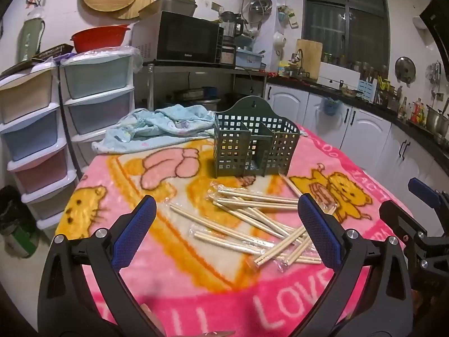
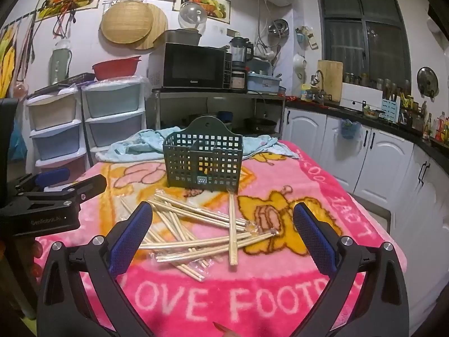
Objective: Organize utensils
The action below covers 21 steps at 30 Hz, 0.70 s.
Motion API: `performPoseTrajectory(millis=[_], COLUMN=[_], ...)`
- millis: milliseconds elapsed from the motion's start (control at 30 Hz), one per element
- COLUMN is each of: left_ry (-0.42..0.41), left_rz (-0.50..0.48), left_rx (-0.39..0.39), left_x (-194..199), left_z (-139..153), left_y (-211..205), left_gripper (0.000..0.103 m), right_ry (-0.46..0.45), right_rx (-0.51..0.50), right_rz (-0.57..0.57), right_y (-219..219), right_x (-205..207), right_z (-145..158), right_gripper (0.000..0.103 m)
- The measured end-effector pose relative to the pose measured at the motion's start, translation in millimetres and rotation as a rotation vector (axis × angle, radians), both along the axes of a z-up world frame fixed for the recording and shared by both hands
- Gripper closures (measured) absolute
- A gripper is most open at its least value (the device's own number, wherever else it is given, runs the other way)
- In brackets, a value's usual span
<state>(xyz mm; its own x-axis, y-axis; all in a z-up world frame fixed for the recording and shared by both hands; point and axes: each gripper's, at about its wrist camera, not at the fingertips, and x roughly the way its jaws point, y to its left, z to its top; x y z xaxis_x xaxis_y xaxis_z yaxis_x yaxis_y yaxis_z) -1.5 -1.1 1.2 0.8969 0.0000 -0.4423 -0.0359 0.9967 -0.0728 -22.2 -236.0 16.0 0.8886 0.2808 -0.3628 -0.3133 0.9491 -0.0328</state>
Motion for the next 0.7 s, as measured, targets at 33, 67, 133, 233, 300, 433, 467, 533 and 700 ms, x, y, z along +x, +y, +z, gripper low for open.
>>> performPoseTrajectory(millis=[33, 67, 133, 233, 300, 433, 467, 533, 700], left_ry=[-0.001, -0.002, -0.001, 0.007, 0.006, 0.005, 0.005, 0.004, 0.004], left_rz=[-0.001, -0.002, -0.003, 0.002, 0.001, 0.001, 0.001, 0.002, 0.001], left_rx=[-0.001, -0.001, 0.0, -0.007, -0.007, -0.007, -0.007, -0.007, -0.008], left_x=[-0.6, -1.2, -2.3, 1.6, 1.8, 2.0, 1.9, 1.9, 1.8], left_z=[0.5, 1.0, 1.9, -1.3, -1.5, -1.6, -1.7, -1.7, -1.7], left_y=[-0.4, -1.0, -2.6, 1.1, 0.9, 0.8, 0.9, 0.9, 0.8], left_gripper=[0.01, 0.01, 0.01, 0.01, 0.01, 0.01, 0.01, 0.01, 0.01], right_ry=[0.015, 0.015, 0.012, 0.008, 0.007, 0.009, 0.008, 0.009, 0.008], right_rx=[0.013, 0.013, 0.011, 0.01, 0.009, 0.007, 0.007, 0.008, 0.008], right_rz=[0.002, 0.0, 0.001, 0.001, 0.0, 0.0, 0.0, -0.001, 0.0], right_y=[-0.6, -0.5, -0.2, -0.7, -1.2, 0.3, 0.0, -0.7, -1.4], right_x=[1.0, 0.8, 0.5, 0.6, 1.0, 0.3, 0.5, 0.6, 0.7], right_z=[-0.2, -0.2, 0.1, 0.4, 0.5, 0.8, 1.2, 1.5, 2.2], right_gripper=[0.006, 0.006, 0.006, 0.006, 0.006, 0.006, 0.006, 0.006, 0.006])
